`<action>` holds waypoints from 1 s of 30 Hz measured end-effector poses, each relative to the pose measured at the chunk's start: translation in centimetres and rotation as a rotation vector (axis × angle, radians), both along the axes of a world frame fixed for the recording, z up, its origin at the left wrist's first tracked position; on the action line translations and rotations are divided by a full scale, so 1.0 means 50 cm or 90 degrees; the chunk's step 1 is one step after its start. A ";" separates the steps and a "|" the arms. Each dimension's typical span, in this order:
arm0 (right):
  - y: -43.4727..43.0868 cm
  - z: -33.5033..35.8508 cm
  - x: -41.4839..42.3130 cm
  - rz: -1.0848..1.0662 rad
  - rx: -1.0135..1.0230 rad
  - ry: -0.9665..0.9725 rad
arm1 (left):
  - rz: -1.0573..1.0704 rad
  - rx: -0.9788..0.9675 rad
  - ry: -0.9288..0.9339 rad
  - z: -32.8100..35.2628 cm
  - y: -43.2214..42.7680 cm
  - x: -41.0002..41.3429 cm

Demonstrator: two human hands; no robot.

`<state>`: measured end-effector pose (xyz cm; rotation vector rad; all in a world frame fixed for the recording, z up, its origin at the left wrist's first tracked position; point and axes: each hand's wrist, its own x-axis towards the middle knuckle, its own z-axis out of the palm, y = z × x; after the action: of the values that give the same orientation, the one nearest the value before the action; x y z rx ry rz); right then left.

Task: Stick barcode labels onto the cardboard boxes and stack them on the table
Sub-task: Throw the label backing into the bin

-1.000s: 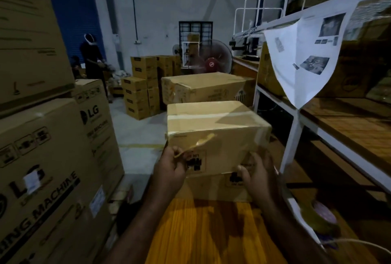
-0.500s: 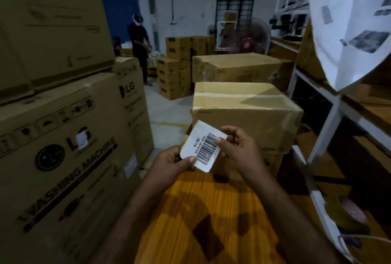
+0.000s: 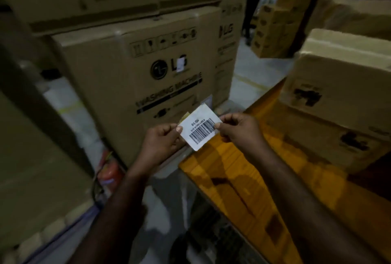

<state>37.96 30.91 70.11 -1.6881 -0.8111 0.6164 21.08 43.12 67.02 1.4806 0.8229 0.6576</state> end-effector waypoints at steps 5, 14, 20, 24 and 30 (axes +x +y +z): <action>0.100 -0.070 -0.122 0.107 -0.060 0.040 | 0.170 -0.039 0.052 -0.059 0.044 -0.155; 0.338 -0.229 -0.293 0.194 -0.229 0.039 | 0.294 -0.045 0.177 -0.183 0.185 -0.365; 0.444 -0.299 -0.395 0.247 -0.268 0.078 | 0.368 -0.028 0.340 -0.252 0.261 -0.456; 0.508 -0.370 -0.434 0.267 -0.313 0.096 | 0.415 -0.070 0.380 -0.322 0.303 -0.495; 0.612 -0.498 -0.480 0.370 -0.409 0.013 | 0.437 -0.095 0.484 -0.436 0.353 -0.526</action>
<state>13.94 61.51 45.23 -2.0045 -1.1844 1.4072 -5.23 60.78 45.23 1.2936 1.9747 0.4933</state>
